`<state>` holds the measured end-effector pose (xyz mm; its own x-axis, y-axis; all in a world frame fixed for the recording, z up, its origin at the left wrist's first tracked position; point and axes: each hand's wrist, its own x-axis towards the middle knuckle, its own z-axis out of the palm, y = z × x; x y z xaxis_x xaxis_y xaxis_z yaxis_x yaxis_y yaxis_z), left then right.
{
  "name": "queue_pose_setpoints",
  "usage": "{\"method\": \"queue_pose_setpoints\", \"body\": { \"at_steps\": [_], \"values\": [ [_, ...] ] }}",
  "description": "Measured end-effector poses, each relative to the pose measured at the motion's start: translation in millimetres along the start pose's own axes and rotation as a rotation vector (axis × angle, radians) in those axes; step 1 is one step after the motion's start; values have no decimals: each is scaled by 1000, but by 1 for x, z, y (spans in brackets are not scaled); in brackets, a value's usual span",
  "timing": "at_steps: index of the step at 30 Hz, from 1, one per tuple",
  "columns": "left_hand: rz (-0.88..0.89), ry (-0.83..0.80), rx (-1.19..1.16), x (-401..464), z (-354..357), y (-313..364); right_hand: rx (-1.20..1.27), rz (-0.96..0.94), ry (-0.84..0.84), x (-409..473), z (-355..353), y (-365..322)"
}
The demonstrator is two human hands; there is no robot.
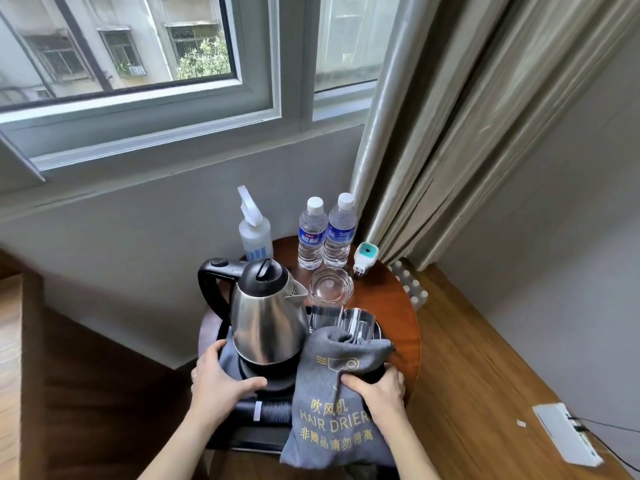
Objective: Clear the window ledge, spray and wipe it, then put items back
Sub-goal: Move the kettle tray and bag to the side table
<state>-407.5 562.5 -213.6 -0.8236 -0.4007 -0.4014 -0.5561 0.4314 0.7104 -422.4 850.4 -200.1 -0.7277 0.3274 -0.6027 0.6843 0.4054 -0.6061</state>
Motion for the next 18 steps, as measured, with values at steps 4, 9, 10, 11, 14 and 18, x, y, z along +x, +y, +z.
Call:
{"method": "queue_pose_setpoints", "body": {
  "at_steps": [4, 9, 10, 11, 14, 18],
  "values": [
    [-19, -9, 5, 7, 3, 0, -13, 6, 13, 6, 2, -3],
    [-40, -9, 0, 9, 5, -3, 8, 28, 10, 8, 7, -1],
    [-37, -13, 9, 9, 5, -4, 15, 25, 8, 9, 7, 0],
    [-34, -22, 16, 8, 5, -3, 23, 18, 5, 9, 8, 2],
    [-33, -50, 53, 5, 5, -1, 9, 9, 0, 9, 8, 3],
    [-36, -154, 150, 5, -2, 3, -62, 51, -18, 5, 6, -6]
  ]
}}
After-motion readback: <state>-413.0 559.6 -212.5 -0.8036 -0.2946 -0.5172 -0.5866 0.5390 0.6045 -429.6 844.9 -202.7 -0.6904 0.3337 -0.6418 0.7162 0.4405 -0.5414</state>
